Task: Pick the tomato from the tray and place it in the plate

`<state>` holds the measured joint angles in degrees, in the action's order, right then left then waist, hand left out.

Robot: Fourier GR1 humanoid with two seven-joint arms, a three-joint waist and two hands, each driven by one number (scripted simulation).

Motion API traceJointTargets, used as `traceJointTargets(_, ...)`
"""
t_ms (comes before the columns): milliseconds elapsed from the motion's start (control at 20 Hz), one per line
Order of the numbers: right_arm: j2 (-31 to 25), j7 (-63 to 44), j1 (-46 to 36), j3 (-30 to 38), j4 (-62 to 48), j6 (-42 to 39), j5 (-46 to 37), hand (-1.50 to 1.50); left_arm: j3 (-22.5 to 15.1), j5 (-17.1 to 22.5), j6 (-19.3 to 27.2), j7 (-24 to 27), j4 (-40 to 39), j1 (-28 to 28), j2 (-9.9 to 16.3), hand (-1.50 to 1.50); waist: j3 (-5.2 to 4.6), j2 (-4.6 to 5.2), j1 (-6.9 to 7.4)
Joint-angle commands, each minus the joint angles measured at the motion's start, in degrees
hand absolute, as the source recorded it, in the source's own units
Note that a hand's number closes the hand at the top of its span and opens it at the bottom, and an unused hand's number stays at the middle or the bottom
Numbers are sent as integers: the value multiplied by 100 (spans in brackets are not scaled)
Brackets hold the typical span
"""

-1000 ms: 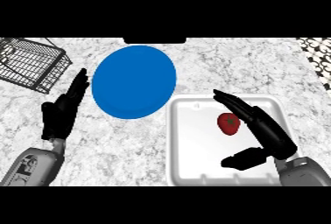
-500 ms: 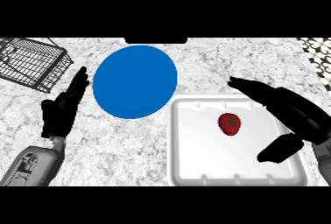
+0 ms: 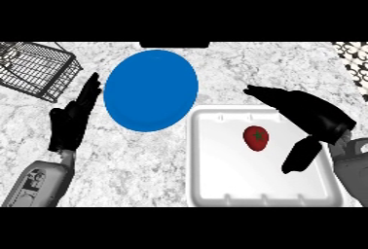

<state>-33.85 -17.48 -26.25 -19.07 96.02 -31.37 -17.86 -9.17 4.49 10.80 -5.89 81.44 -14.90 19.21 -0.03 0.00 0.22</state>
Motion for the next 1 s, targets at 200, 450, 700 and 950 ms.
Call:
traceJointTargets(200, 511, 317, -113, -262, -878, -198, -1020, -150, 221, -147, -215, 167, -113, 27, -199, 0, 3, 10, 23)
traceJointTargets(450, 771, 594, 92, -371, -1190, -82, -1676, -150, 303, -296, -302, -9, 126, 181, -232, 0, 4, 0, 13)
traceJointTargets(700, 695, 1425, 34, -227, -2057, 14, -2090, -150, 189, -617, -139, -267, 45, -174, -559, 0, 5, 8, 8)
traceJointTargets(950, 1163, 1346, -190, 32, -2309, -250, -2448, -150, 584, -550, -518, -134, 34, -39, -483, 0, 3, 3, -2)
